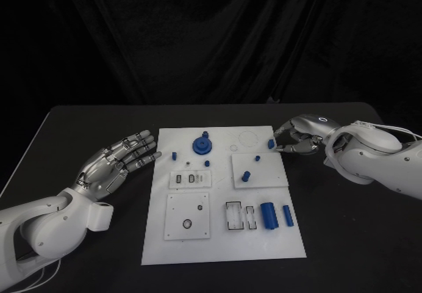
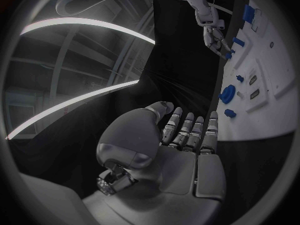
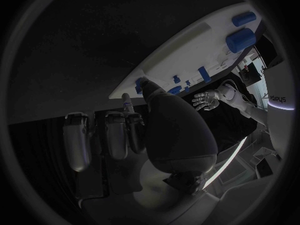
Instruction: Assemble the parts on the task board
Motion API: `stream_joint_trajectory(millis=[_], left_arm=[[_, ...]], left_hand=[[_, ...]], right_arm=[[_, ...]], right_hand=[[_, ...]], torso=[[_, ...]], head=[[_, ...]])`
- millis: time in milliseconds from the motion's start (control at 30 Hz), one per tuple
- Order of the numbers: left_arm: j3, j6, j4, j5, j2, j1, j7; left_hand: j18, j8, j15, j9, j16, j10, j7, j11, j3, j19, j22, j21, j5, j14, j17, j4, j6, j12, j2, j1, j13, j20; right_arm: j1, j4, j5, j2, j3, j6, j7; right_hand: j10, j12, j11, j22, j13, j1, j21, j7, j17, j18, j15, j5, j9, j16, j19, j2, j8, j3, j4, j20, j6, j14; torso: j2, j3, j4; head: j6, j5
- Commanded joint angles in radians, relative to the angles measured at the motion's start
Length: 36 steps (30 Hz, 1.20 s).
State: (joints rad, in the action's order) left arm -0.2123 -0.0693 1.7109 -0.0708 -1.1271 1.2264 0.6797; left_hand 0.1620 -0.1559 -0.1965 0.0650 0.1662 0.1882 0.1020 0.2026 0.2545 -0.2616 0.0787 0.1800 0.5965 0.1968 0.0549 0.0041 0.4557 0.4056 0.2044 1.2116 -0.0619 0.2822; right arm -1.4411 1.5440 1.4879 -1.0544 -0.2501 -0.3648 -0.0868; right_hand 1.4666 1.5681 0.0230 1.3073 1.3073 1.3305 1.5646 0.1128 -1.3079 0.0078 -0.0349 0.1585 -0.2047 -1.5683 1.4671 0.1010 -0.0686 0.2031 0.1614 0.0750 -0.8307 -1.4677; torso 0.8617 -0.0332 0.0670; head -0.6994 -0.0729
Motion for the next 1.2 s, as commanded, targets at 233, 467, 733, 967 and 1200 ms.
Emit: stream_joint_trajectory(millis=[233, 467, 733, 967, 1200], left_arm=[[0.0, -0.023, -0.001, -0.001, 0.0, 0.0, 0.197], [0.0, -0.025, -0.003, -0.001, 0.002, -0.001, 0.195], [0.0, -0.025, -0.006, -0.001, 0.004, -0.001, 0.193], [0.0, -0.027, -0.008, -0.001, 0.006, -0.001, 0.192], [0.0, -0.027, -0.009, -0.001, 0.006, -0.001, 0.19]], left_hand=[[-0.007, -0.001, -0.007, 0.0, 0.006, 0.002, 0.005, 0.009, 0.004, -0.001, -0.001, 0.002, -0.006, 0.002, 0.001, -0.001, 0.0, 0.003, 0.002, -0.011, -0.001, 0.004], [-0.007, -0.001, -0.007, 0.0, 0.005, 0.001, 0.005, 0.009, 0.004, -0.001, -0.001, 0.002, -0.006, 0.001, 0.001, -0.001, -0.001, 0.002, 0.001, -0.011, -0.001, 0.004], [-0.007, 0.0, -0.008, -0.001, 0.005, 0.001, 0.005, 0.009, 0.005, 0.0, -0.001, 0.001, -0.006, 0.001, 0.001, -0.001, -0.003, 0.001, 0.001, -0.012, -0.001, 0.004], [-0.007, 0.0, -0.008, -0.001, 0.005, 0.001, 0.005, 0.009, 0.005, 0.0, -0.001, 0.001, -0.006, 0.001, 0.001, -0.001, -0.003, 0.001, 0.001, -0.012, -0.001, 0.004], [-0.007, 0.0, -0.008, -0.001, 0.005, 0.001, 0.005, 0.009, 0.005, 0.0, -0.001, 0.001, -0.006, 0.001, 0.001, -0.001, -0.003, 0.001, 0.001, -0.012, -0.001, 0.004]], right_arm=[[0.012, -0.013, 0.014, 0.014, 0.0, -0.016, -0.034], [0.014, -0.016, 0.015, 0.022, 0.001, -0.022, -0.027], [0.014, -0.017, 0.015, 0.029, 0.001, -0.028, -0.021], [0.015, -0.02, 0.015, 0.038, 0.001, -0.026, -0.022], [0.015, -0.023, 0.015, 0.044, 0.001, -0.023, -0.021]], right_hand=[[0.104, 0.003, -0.004, 0.263, 0.263, 0.011, 0.006, -0.001, -0.263, -0.008, -0.007, 0.005, 0.001, -0.003, 0.104, -0.001, 0.002, 0.002, -0.006, -0.006, 0.009, -0.103], [0.104, 0.003, -0.004, 0.263, 0.263, 0.017, 0.006, 0.0, -0.263, -0.008, -0.007, 0.005, 0.001, -0.003, 0.104, -0.002, -0.002, 0.001, -0.007, -0.006, 0.002, -0.103], [0.104, 0.003, -0.002, 0.263, 0.263, 0.021, 0.006, 0.002, -0.263, -0.008, -0.006, 0.001, -0.002, -0.003, 0.104, -0.001, -0.008, -0.002, -0.005, -0.005, -0.01, -0.103], [0.104, 0.003, -0.002, 0.263, 0.263, 0.024, 0.006, 0.003, -0.263, -0.008, -0.005, 0.002, -0.004, -0.003, 0.104, -0.004, -0.012, -0.002, -0.004, -0.005, -0.02, -0.103], [0.104, 0.003, -0.001, 0.263, 0.263, 0.033, 0.006, 0.003, -0.263, -0.008, -0.004, 0.007, -0.013, -0.003, 0.104, -0.008, -0.028, -0.005, -0.003, -0.003, -0.054, -0.103]], torso=[[-0.001, -0.0008, -0.0005], [-0.001, -0.0021, 0.0015], [-0.002, -0.0019, -0.0002], [-0.001, -0.0009, -0.0004], [-0.001, -0.0009, -0.0017]], head=[[-0.002, 0.003], [-0.004, 0.001], [-0.003, 0.001], [-0.003, 0.001], [-0.006, 0.003]])
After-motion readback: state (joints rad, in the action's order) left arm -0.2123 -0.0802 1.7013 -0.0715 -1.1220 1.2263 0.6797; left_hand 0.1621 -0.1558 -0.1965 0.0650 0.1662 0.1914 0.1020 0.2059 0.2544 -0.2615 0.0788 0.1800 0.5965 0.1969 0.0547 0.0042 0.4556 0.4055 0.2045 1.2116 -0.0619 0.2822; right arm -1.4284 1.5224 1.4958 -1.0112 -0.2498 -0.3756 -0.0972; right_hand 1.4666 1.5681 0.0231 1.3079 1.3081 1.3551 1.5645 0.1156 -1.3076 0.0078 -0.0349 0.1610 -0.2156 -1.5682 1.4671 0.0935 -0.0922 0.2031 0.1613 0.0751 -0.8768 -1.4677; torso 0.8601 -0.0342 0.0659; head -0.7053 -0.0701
